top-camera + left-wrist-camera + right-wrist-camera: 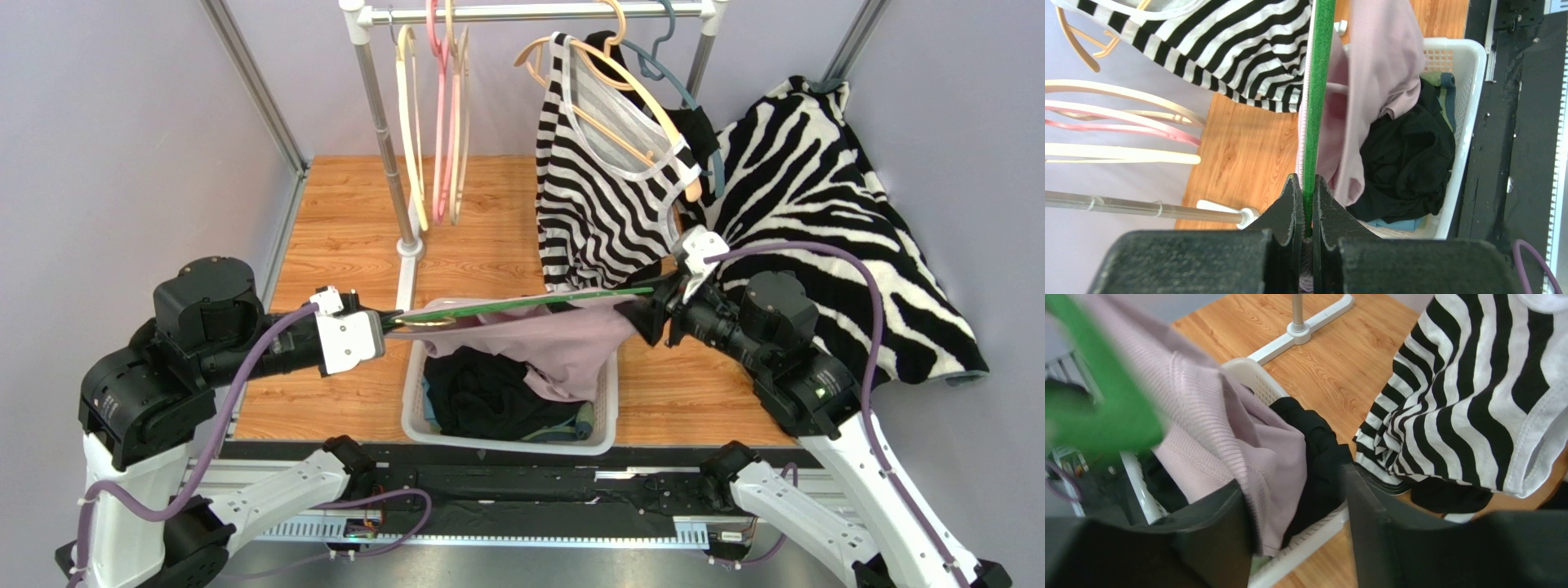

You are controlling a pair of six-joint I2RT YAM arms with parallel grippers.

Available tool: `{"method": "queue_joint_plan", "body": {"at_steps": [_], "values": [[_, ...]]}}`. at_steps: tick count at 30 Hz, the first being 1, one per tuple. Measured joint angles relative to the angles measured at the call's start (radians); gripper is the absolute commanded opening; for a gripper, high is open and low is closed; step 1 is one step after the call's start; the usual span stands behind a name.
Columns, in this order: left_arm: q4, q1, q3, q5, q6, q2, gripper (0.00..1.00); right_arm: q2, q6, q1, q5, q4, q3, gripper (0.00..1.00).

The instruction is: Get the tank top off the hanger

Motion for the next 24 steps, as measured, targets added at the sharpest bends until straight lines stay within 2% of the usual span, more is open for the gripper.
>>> {"method": "queue_joint_plan", "body": {"at_steps": [3, 10, 17, 24], "values": [[0.003, 0.000, 0.022, -0.001, -0.007, 0.019, 0.00, -0.084, -0.065, 0.000, -0.040, -0.035, -0.032, 0.76], [0.003, 0.000, 0.019, -0.057, -0.023, 0.066, 0.00, -0.233, -0.198, -0.001, -0.048, -0.146, 0.038, 0.83], [-0.095, 0.005, 0.078, -0.021, 0.017, 0.172, 0.00, -0.214, -0.254, -0.003, -0.101, -0.177, 0.134, 0.83], [-0.105, 0.005, 0.189, 0.096, 0.065, 0.307, 0.00, -0.092, -0.247, -0.003, -0.268, -0.097, 0.180, 0.81]]}}
